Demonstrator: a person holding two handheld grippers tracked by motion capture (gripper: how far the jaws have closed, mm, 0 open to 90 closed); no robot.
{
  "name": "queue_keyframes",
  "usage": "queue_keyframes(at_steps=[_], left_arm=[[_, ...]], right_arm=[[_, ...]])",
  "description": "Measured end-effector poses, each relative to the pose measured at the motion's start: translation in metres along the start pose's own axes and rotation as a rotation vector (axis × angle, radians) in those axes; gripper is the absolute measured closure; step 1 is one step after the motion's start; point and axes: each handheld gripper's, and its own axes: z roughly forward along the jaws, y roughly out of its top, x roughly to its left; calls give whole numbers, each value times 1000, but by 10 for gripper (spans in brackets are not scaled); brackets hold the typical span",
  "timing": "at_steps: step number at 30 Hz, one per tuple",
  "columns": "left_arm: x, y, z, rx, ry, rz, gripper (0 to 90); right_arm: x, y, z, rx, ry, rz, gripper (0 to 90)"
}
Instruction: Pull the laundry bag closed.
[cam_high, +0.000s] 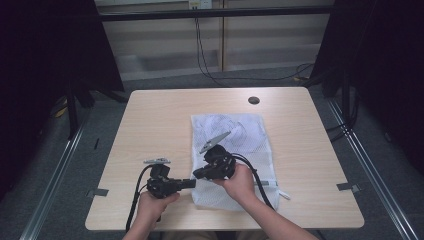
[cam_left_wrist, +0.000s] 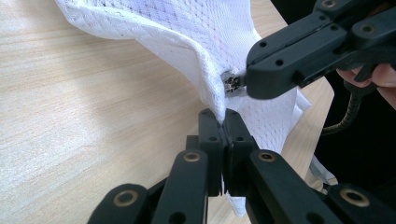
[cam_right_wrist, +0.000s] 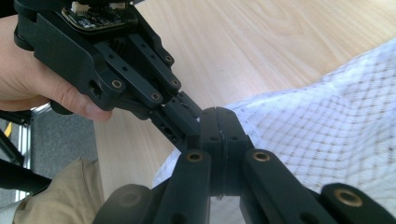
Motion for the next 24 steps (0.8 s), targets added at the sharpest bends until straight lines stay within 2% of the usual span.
queue_keyframes(at_steps=[2,3,4,5,6,7,9,10,11,12,13,14,15,17,19,24], left_arm=[[0,0,0,3,4,-1,884],[1,0,0,0,5,-1,884],[1,0,0,2,4,0,884],[1,0,0,1,6,-2,884],[1,0,0,0,8,0,884],[1,0,0,-1,9,-4,884],[0,0,0,-5,9,-8,884],[1,0,0,-3,9,-3,884],[1,0,0,-3,9,-3,884],[0,0,1,-7,11,-7,884],[0,0,1,-7,11,-7,884],[0,0,1,-8,12,-7,884],[0,0,1,-7,13,-7,884],[-1,0,2,-1,6,-5,884],[-1,0,3,7,2,5,884],[-3,0,4,3,-2,7,884]], right_arm=[[-1,-2,-5,-33,-16,14,866],[-2,-5,-8,-54,-16,46,780],[-2,-5,-8,-54,-16,46,780],[-3,-7,-9,-67,-15,72,747],[-6,-11,-11,-81,-16,102,677],[-6,-11,-11,-81,-16,102,677],[-10,-17,-10,-90,-14,144,622],[-10,-17,-10,-90,-14,144,622],[-13,-21,-8,-100,3,178,623],[-13,-23,-7,-104,15,188,654],[-13,-23,-7,-104,15,188,654],[-12,-24,-4,-104,38,194,710],[-10,-24,-3,-93,42,190,741],[-9,-24,-2,-92,47,191,759],[-8,-23,-1,-109,60,194,827],[-9,-22,0,-101,48,208,852]])
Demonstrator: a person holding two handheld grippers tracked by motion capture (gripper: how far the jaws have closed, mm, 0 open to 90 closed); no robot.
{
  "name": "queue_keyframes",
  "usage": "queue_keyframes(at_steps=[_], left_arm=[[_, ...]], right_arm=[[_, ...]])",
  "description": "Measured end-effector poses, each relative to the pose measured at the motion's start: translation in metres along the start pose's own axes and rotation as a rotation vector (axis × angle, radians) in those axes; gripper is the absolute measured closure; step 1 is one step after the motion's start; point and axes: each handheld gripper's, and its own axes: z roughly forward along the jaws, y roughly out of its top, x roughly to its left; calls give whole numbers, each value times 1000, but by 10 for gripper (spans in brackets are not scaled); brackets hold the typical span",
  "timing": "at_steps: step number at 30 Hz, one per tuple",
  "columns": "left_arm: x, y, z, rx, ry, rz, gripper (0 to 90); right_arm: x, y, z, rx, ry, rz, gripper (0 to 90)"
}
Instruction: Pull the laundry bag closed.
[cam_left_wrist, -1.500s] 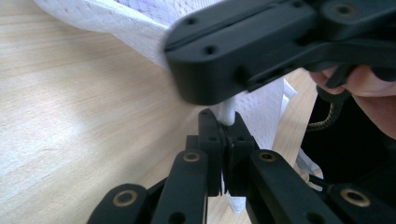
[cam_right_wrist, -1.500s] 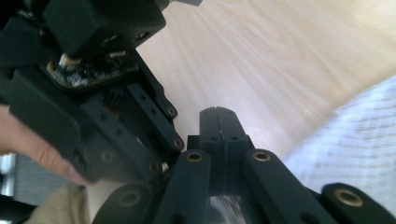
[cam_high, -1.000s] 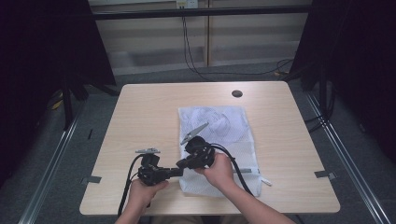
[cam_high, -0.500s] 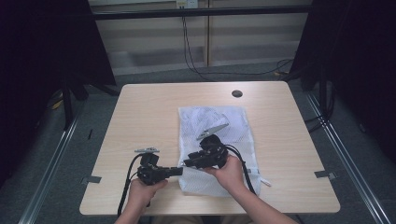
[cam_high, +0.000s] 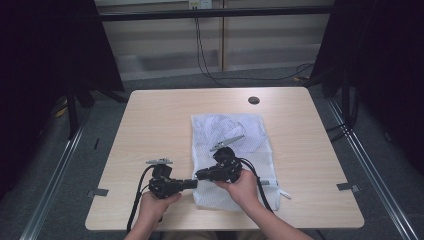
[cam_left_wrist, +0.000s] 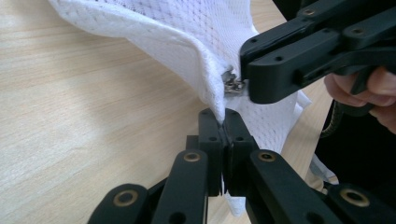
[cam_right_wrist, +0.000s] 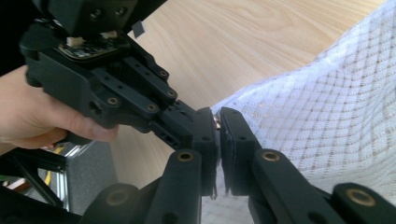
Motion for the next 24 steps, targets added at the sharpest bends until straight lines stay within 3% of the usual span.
queue_keyframes(at_steps=[6,7,9,13,18,20,22,24], left_arm=[[-1,0,1,1,-1,-8,884],[0,0,1,-4,-3,-9,884],[0,0,1,-7,-2,-14,884],[0,0,1,-1,-7,1,881],[-1,2,5,18,1,40,769],[-1,2,6,22,2,49,774],[-3,1,10,24,10,69,853],[-2,2,10,31,21,50,883]], right_arm=[[2,-2,3,18,-12,0,850],[2,-3,3,31,-12,7,791],[2,-4,4,41,-23,10,852],[2,-4,2,46,-38,-5,868],[0,-3,1,60,-28,5,869],[0,-3,1,62,-26,4,869],[1,-3,1,62,-17,-1,870],[2,-2,0,76,-22,1,871]])
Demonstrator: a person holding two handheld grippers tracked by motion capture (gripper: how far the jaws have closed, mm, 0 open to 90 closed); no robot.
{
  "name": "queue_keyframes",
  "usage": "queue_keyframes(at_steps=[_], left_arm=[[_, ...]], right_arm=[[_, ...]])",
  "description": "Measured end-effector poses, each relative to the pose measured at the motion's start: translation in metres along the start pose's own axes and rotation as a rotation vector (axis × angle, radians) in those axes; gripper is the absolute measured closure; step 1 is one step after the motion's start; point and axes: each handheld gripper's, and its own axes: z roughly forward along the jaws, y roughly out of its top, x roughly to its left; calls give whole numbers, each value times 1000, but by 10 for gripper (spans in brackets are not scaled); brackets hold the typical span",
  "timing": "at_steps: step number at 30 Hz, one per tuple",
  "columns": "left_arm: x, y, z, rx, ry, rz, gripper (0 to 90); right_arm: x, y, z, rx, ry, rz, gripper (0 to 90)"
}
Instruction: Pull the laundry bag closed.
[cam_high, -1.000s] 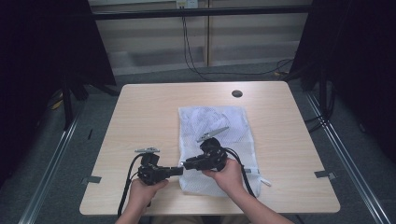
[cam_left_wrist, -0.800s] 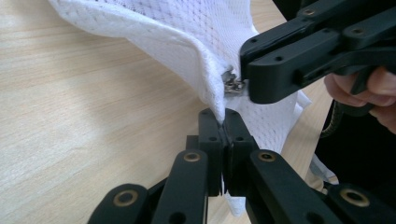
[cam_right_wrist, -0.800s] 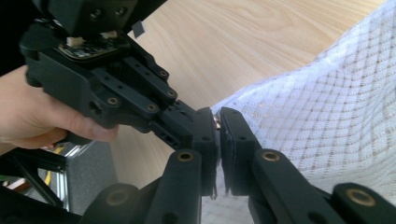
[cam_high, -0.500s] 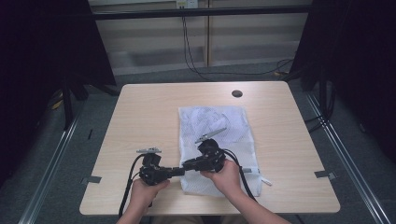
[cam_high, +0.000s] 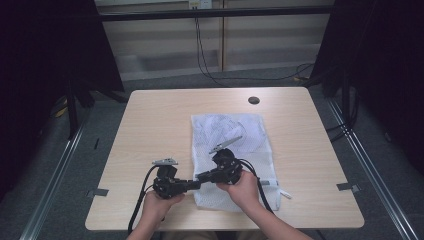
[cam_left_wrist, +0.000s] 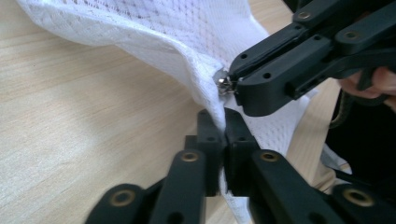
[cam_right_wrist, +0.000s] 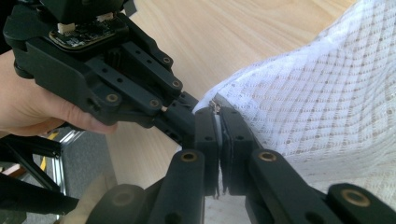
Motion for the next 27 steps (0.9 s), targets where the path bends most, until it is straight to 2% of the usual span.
queue_keyframes(at_steps=[5,15,19,27], left_arm=[[2,1,-3,-21,-1,-33,892],[3,1,-6,-36,-8,-31,892],[2,1,-7,-38,-4,-41,893],[3,1,-9,-34,3,-34,893]], right_arm=[[-3,-1,-5,-12,2,13,871],[-14,-9,-15,-18,9,48,872],[-16,-11,-18,-15,-1,53,872],[-22,-17,-29,-22,-17,61,872]])
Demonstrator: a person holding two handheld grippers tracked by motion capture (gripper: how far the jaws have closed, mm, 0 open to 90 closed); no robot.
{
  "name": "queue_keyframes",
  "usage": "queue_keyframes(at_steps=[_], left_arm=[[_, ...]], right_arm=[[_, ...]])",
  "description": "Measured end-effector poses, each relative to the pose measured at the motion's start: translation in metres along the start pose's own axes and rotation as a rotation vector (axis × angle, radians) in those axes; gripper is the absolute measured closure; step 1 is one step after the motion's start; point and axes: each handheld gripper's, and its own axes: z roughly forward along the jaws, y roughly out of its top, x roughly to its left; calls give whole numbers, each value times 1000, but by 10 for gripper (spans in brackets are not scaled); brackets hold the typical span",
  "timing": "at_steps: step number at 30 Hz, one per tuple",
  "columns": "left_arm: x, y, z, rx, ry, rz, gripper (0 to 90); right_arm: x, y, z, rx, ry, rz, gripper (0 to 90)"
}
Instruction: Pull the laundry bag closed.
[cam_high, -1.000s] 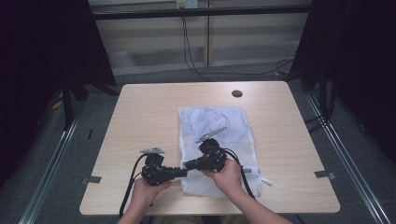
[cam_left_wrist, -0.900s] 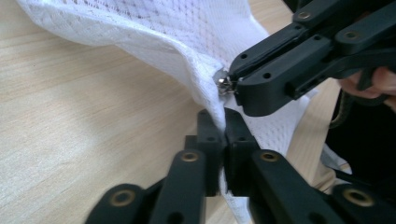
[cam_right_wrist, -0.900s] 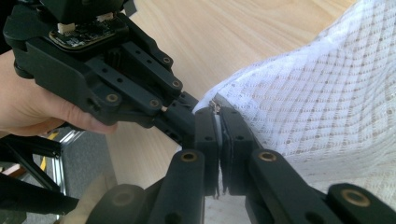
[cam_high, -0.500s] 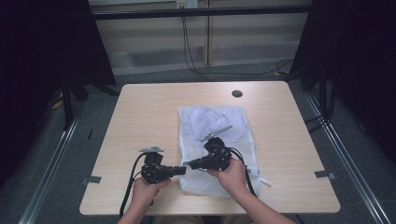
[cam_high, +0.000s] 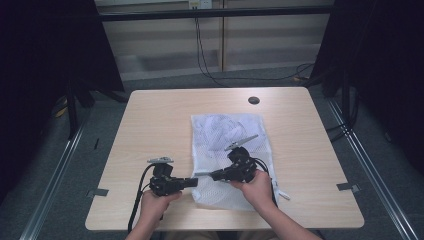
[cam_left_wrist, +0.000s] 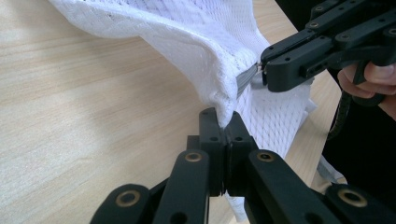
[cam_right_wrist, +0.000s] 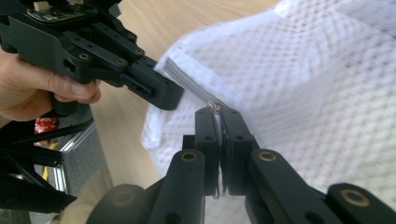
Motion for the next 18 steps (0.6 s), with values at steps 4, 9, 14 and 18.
queue_keyframes(at_steps=[4,9,14,18], left_arm=[[1,0,1,4,-9,-6,893],[0,0,3,21,-20,-15,893],[2,1,2,15,-20,-25,894],[3,0,1,12,-28,-35,894]], right_arm=[[-5,-4,-6,-5,-10,13,872],[-8,-8,-12,-4,-14,16,872],[-11,-11,-16,-8,-17,27,872],[-14,-13,-19,-7,-20,32,872]])
